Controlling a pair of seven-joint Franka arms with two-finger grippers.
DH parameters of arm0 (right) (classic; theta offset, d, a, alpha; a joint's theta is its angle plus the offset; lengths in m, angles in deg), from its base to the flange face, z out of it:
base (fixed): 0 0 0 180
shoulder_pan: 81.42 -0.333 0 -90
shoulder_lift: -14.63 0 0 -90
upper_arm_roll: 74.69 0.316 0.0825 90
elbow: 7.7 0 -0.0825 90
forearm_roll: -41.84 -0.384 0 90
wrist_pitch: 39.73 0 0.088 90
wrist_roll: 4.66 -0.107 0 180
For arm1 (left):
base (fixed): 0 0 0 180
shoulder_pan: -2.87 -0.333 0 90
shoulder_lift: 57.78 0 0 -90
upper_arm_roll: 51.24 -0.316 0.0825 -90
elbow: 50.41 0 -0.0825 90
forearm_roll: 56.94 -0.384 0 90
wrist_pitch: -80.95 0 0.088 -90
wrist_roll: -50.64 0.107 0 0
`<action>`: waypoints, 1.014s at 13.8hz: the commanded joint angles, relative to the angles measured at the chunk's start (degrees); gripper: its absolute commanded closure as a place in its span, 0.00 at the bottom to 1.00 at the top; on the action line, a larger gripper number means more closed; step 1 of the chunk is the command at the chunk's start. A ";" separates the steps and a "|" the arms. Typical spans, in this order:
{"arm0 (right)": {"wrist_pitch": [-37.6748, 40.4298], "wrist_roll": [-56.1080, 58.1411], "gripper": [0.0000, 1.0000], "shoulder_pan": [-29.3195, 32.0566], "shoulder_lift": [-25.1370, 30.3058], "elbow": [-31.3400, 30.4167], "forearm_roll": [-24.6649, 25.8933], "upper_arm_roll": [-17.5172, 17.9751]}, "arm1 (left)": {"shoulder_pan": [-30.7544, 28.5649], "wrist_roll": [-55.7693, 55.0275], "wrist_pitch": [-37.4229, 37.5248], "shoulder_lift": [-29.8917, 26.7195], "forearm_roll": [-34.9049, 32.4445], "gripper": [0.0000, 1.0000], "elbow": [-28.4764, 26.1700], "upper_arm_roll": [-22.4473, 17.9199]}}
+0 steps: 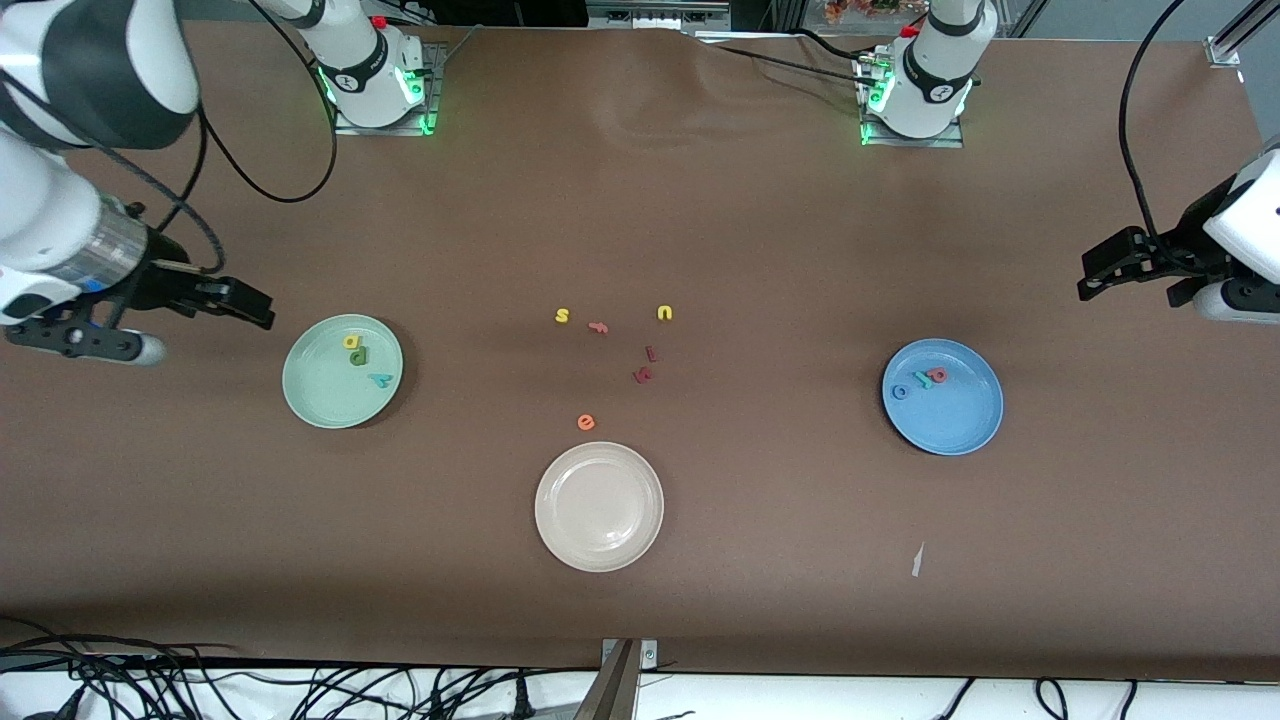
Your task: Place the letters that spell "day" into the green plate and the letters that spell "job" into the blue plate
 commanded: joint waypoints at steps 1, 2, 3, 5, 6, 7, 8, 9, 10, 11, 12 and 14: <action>-0.57 5.94 0.00 8.87 1.04 0.62 -1.06 6.23 | 1.09 2.34 -0.06 -0.18 -2.57 0.00 0.44 -0.30; -0.58 8.92 0.00 10.12 1.13 0.45 -0.64 8.95 | 1.09 2.09 0.03 -0.18 -2.57 0.00 0.44 -0.30; -0.67 12.26 0.00 13.27 1.13 0.45 -0.28 11.59 | 1.09 2.09 -0.05 -0.18 -2.48 0.00 0.36 -0.30; -1.54 16.41 0.00 22.22 0.78 -2.52 -0.28 20.45 | 0.91 2.00 0.03 -0.18 -2.40 0.00 0.44 -0.21; -3.90 16.51 0.00 23.31 0.43 -3.15 -0.63 21.36 | 0.13 2.17 0.03 -0.18 -1.87 0.00 0.36 -0.04; -3.84 15.99 0.00 23.32 1.13 -3.59 -0.81 22.24 | -0.49 2.52 -0.05 -0.01 -1.78 0.00 0.35 -0.04; -3.31 15.29 0.00 24.10 4.70 -6.81 -0.90 22.86 | -0.49 2.61 0.03 0.08 -1.78 0.00 0.18 -0.04; -4.61 15.11 0.00 24.28 8.22 -11.11 -0.98 23.21 | -0.49 2.61 0.03 0.08 -1.78 0.00 0.18 0.05; -7.24 15.10 0.00 24.28 11.12 -14.20 -0.81 23.39 | -0.49 2.61 0.03 0.08 -1.78 0.00 0.09 0.05; -8.31 15.45 0.00 24.28 11.33 -14.49 -0.55 23.39 | -0.49 2.61 0.12 0.08 -1.78 0.00 0.09 0.05; -8.23 15.80 0.00 24.28 11.41 -14.06 0.41 23.56 | -0.49 2.61 0.12 0.08 -1.78 0.00 0.18 0.05; -5.00 15.46 0.00 24.37 11.33 -13.88 2.09 23.57 | -0.41 2.61 0.21 0.08 -1.78 0.00 0.00 0.05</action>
